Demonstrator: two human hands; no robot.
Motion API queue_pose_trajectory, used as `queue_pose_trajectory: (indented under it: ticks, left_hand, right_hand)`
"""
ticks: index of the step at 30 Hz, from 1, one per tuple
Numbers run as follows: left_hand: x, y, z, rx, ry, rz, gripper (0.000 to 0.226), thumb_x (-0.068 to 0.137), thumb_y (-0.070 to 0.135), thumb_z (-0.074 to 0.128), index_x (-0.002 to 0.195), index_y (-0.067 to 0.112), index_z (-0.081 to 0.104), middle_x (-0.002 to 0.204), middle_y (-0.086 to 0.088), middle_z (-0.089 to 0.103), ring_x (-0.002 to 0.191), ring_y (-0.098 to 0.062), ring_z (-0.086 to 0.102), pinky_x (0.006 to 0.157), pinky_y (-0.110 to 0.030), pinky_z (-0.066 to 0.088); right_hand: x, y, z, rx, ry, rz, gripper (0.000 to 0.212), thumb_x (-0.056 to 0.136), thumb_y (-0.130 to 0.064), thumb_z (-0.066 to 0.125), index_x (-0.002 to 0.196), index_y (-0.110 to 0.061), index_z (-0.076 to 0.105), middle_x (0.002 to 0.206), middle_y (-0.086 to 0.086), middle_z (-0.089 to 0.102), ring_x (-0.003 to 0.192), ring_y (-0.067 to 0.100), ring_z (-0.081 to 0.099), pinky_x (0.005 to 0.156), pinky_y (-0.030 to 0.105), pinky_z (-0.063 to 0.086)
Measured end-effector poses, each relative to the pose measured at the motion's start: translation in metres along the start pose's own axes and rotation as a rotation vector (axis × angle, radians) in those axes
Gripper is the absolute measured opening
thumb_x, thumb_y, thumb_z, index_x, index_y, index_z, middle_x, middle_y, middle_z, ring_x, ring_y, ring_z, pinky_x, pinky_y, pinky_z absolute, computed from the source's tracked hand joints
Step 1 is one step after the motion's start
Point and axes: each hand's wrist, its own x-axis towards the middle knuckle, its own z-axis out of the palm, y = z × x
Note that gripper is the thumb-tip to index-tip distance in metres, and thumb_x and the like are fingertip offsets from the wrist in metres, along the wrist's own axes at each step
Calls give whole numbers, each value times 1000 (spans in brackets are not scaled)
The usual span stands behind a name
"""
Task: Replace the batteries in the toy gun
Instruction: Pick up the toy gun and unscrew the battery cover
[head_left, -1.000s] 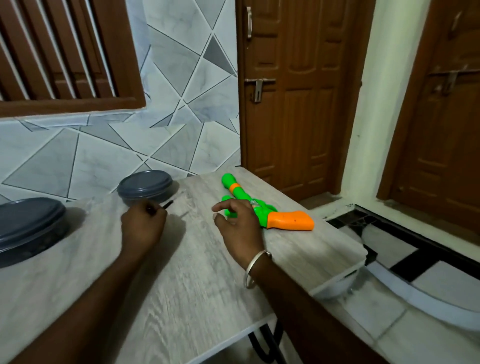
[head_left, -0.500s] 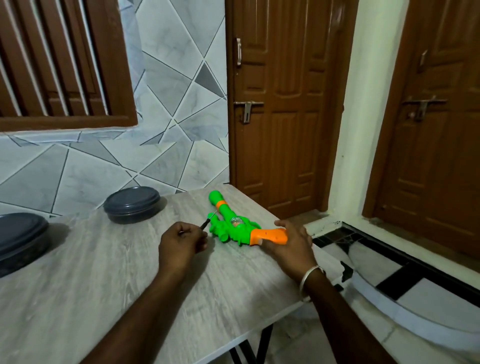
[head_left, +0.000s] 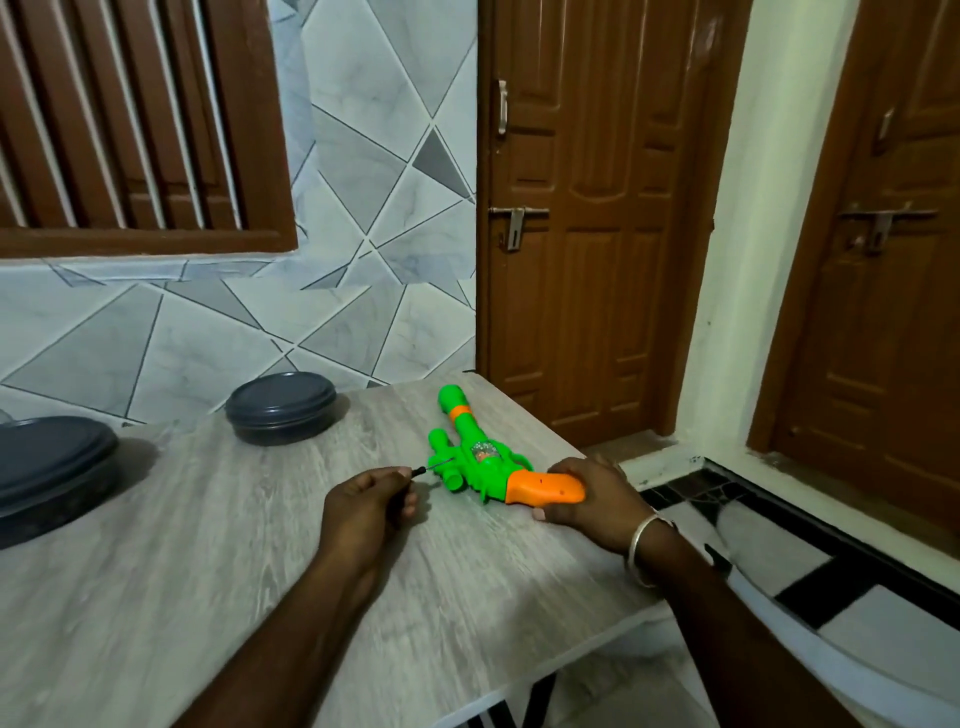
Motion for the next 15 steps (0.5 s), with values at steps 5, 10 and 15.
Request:
queue_pose_trajectory:
  ticks: [5,10,15]
  left_hand:
    - [2,1,-3,-117,-10,-49,14,98,4,57,90,-6,65,69,-15,70,52,-16,67,52,-26,59]
    - [5,3,-5,-102,-37,-87,8,94,10,65,92,4,69,93,-17,68,90,-26,64,83,-37,57]
    - [2,15,-9,-149,-81,-122,5,92,13,68,94,10,70,93,-12,73,100,-28,65,94,-51,55]
  right_hand:
    - [-1,-17,5,148,-14,-83,51,68,-45,85,104,-21,58,107,5,42,87,7,49,66,15,36]
    - [-9,-43,24,177,81,-164,50,68,-40,86,102,-20,56,104,1,37,84,1,46,73,19,41]
    - [-20,-85,44,278,239,-217,49,71,-42,83,104,-25,52,108,-2,34,91,12,52,81,29,48]
